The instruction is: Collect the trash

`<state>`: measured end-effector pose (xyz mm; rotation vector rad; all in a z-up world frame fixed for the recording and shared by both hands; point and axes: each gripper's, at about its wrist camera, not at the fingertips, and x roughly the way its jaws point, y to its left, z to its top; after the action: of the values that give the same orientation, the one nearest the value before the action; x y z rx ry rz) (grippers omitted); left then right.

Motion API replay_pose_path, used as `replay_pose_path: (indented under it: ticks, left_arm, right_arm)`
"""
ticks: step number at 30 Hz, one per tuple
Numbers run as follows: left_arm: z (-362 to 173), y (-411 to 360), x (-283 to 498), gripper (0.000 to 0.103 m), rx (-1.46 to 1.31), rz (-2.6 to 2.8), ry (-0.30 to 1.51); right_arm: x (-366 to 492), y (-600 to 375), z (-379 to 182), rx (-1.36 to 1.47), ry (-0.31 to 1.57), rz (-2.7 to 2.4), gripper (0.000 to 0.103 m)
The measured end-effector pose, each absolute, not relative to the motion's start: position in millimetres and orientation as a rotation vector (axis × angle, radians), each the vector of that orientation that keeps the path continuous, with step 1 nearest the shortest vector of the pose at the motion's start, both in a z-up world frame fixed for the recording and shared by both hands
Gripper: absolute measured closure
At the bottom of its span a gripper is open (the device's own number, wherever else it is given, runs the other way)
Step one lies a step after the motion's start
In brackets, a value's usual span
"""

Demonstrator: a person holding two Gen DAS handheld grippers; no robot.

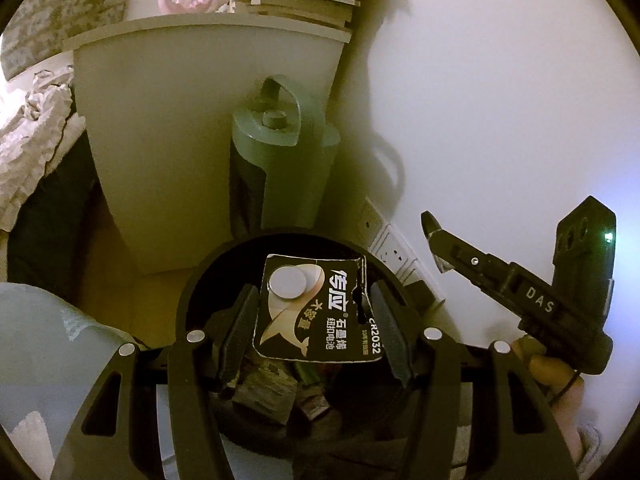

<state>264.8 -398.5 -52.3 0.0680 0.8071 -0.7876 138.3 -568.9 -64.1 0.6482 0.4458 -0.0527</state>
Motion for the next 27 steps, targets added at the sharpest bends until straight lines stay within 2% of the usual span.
replay_pose_path:
  ticks: [6, 10, 12, 14, 19, 23, 27]
  left_arm:
    - [-57.9, -402.3, 268.8, 0.044, 0.069, -0.787, 0.815]
    - [-57.8, -402.4, 271.3, 0.039, 0.07, -0.786, 0.808]
    - [-56.4, -401.5, 270.3, 0.027, 0.073, -0.789, 0.797]
    - [-53.5, -399.4, 267.4, 0.017, 0.076, -0.794, 0.77]
    - [-38.1, -390.8, 252.1, 0.016, 0.095, -0.828, 0.728]
    - [-19.9, -368.6, 229.8, 0.007, 0.102, -0.814, 0.673]
    - [-2.0, -325.5, 200.2, 0.006, 0.074, -0.758, 0.629]
  right_arm:
    - [140.9, -568.9, -65.9, 0.651, 0.454, -0.06, 0.063]
    - [142.7, -569.6, -68.4, 0.665, 0.467, -0.068, 0.062]
    - [143.3, -568.6, -69.2, 0.668, 0.479, -0.074, 0.062]
    - [143.0, -569.0, -70.2, 0.674, 0.475, -0.082, 0.042]
    - [143.1, -561.5, -68.7, 0.654, 0.461, -0.077, 0.041]
    - [144.9, -551.4, -67.1, 0.624, 0.463, -0.058, 0.041]
    - [141.1, -536.9, -61.7, 0.588, 0.446, -0.036, 0.039]
